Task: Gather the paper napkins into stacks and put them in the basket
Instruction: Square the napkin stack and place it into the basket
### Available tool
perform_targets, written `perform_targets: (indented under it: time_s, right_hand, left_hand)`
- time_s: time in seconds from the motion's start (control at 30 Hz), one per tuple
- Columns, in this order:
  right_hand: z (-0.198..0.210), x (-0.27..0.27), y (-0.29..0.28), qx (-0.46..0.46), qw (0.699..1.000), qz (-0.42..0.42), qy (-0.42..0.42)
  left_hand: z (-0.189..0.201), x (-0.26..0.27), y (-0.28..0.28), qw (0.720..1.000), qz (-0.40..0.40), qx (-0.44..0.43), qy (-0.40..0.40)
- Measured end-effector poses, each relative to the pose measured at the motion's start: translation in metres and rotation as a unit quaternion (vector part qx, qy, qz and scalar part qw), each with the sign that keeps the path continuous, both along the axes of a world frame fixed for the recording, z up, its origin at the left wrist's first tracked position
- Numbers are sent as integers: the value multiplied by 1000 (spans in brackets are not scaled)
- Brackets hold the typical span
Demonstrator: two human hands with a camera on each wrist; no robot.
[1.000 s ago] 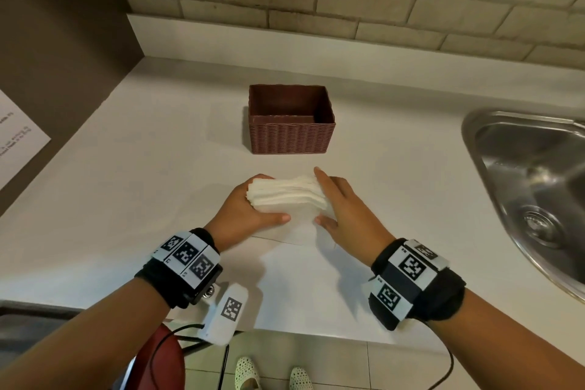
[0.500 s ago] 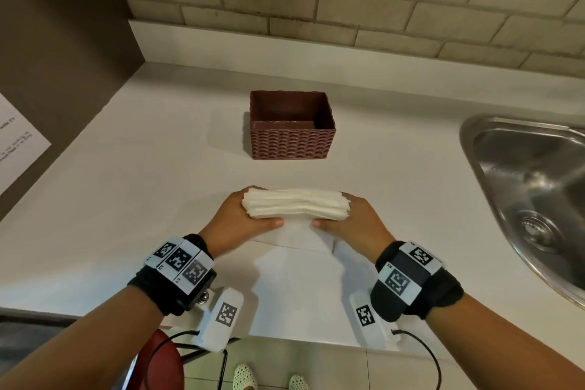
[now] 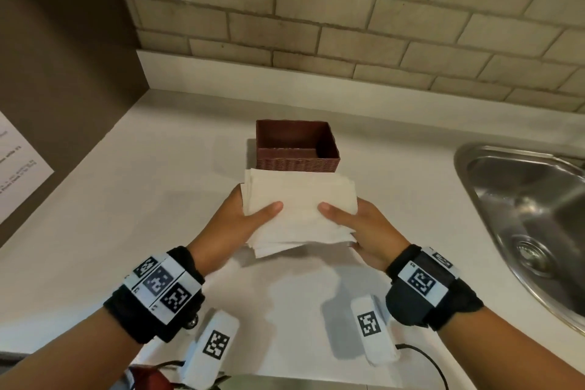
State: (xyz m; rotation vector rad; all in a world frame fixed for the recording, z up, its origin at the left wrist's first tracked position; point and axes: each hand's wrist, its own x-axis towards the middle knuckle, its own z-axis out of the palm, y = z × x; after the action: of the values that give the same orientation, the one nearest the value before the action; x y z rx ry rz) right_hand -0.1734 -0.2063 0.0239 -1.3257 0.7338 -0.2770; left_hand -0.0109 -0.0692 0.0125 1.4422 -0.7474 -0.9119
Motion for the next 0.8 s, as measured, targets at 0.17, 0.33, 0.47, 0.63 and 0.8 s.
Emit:
perform_targets:
  time_s: [0.17,0.33,0.47,0.63,0.8]
  right_hand:
    - [36,24,-14,-36,997,66,10]
    - [58,57,-51,-120,993,-6,-7]
    - [53,89,-83,-195,974,-119,3]
    - [41,119,-104,-275,952,-90,104]
    - [28,125,-106,-371,897,-19,239]
  left_hand:
    - [30,22,-22,999,43,26,7]
    - [52,51,-57,997,46,52,-22]
    - [57,68,-89,994,85,60,-28]
    - [39,82,-121,960,103,145,-216]
    - [30,79,-130,919,72,214,-322]
